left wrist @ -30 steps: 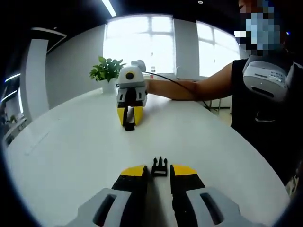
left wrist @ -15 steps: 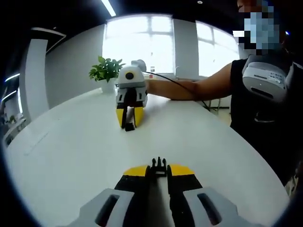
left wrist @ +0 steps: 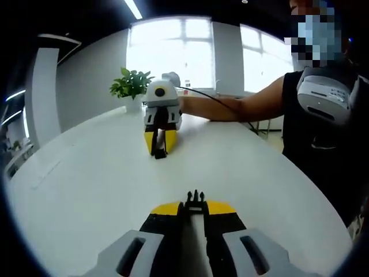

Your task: Snap the two parts of the plastic buckle together until the buckle closes and remains connected.

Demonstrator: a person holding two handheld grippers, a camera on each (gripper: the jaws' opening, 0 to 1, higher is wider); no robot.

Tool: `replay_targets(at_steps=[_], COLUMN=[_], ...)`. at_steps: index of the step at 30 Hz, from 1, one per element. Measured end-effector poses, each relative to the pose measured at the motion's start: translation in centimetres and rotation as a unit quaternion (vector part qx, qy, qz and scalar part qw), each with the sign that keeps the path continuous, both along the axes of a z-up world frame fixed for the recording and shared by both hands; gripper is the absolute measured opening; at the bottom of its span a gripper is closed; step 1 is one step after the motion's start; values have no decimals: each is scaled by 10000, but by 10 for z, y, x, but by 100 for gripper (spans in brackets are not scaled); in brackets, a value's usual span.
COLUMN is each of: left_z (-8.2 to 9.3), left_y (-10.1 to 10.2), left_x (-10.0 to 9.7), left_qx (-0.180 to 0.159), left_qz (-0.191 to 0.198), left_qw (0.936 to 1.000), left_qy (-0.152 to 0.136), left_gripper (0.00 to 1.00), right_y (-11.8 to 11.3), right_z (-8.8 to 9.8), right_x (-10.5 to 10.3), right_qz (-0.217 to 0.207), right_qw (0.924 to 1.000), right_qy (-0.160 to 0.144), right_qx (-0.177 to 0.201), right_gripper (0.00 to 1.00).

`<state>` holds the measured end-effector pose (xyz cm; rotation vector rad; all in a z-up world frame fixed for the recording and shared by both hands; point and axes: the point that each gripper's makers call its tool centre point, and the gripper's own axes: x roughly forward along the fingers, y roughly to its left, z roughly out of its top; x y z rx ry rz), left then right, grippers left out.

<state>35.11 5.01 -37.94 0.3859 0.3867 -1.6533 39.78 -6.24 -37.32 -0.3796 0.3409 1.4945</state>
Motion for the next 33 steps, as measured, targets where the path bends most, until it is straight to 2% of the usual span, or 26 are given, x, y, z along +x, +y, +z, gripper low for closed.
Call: replay_targets(at_steps=[12, 18, 22, 25, 33], left_z=[0, 0, 0, 0, 0], left_y=[1, 1, 1, 1, 0], left_x=[3, 4, 2, 2, 2], left_qx=[-12, -20, -26, -26, -43], left_qz=[40, 52, 39, 39, 21], left_qw=[10000, 10000, 10000, 10000, 10000], left_qy=[11, 40, 51, 55, 83], left_gripper=[13, 13, 13, 13, 13], right_y=[-2, -1, -2, -2, -3], right_z=[0, 1, 0, 0, 0], right_x=[0, -5, -6, -6, -3], right_qz=[27, 86, 110, 118, 30], right_qw=[10000, 10000, 9999, 9999, 9999], right_qy=[-35, -9, -94, -19, -63], right_qx=[-4, 6, -60, -56, -76], right_gripper=[12, 18, 14, 15, 15])
